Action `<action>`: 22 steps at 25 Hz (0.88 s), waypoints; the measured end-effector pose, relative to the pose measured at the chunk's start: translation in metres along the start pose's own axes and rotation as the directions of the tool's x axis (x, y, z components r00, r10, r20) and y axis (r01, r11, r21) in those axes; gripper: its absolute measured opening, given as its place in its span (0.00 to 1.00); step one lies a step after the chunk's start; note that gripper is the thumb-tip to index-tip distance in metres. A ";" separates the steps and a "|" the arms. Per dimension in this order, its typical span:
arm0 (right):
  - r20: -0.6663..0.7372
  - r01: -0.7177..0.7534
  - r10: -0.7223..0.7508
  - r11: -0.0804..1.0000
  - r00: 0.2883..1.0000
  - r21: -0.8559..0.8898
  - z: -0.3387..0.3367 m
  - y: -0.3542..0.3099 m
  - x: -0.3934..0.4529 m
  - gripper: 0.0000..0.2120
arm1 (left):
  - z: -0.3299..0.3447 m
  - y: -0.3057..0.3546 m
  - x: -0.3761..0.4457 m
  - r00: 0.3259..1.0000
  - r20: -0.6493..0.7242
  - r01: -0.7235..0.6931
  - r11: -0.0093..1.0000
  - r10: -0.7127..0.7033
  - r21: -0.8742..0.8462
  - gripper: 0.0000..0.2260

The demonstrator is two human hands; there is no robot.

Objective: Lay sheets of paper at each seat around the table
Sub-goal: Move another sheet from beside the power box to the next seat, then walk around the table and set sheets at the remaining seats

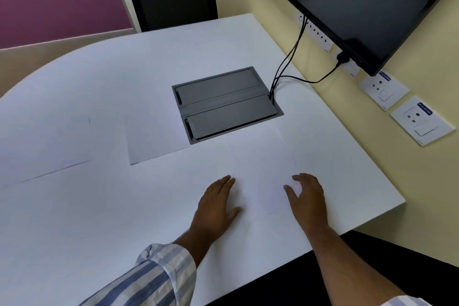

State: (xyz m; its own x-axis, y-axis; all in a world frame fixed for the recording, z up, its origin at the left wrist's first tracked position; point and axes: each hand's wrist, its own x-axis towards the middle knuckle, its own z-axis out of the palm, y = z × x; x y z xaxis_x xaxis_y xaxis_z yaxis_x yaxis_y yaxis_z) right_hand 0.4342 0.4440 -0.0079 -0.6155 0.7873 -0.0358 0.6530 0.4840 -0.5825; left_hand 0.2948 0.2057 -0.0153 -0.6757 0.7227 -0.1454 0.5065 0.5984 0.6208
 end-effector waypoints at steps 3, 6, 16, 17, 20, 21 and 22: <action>0.030 -0.002 0.003 1.000 1.000 -0.026 -0.007 -0.024 -0.007 0.13 | -0.040 -0.003 -0.014 0.996 -0.079 0.047 0.999 -0.047 -0.001 0.30; 0.073 -0.004 0.005 1.000 0.997 -0.014 -0.011 -0.056 -0.016 0.14 | -0.082 -0.012 -0.032 0.981 -0.151 0.125 0.992 -0.125 -0.009 0.26; 0.199 0.147 -0.148 0.989 0.969 0.022 0.016 -0.155 -0.053 0.14 | -0.163 -0.063 -0.110 0.874 -0.381 0.293 0.953 -0.300 -0.079 0.14; 0.216 0.155 -0.157 0.988 0.964 0.026 0.020 -0.162 -0.060 0.14 | -0.170 -0.069 -0.117 0.867 -0.392 0.298 0.950 -0.308 -0.087 0.13; 0.272 0.125 -0.124 0.992 0.954 0.016 0.038 -0.182 -0.090 0.15 | -0.192 -0.093 -0.139 0.852 -0.401 0.317 0.941 -0.337 -0.117 0.13; 0.284 0.098 -0.098 0.995 0.954 0.014 0.046 -0.186 -0.102 0.15 | -0.198 -0.103 -0.147 0.852 -0.394 0.324 0.938 -0.346 -0.123 0.13; 0.293 0.077 -0.079 0.997 0.953 0.017 0.054 -0.190 -0.114 0.15 | -0.203 -0.115 -0.155 0.854 -0.385 0.326 0.936 -0.351 -0.130 0.12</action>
State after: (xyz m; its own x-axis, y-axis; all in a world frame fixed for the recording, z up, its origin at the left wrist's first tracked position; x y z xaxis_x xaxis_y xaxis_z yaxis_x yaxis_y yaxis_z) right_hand 0.3565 0.2411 0.0630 -0.7670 0.6005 -0.2259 0.5961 0.5367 -0.5972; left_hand 0.2326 -0.0454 0.0925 -0.9607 0.2740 -0.0453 0.1843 0.7512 0.6338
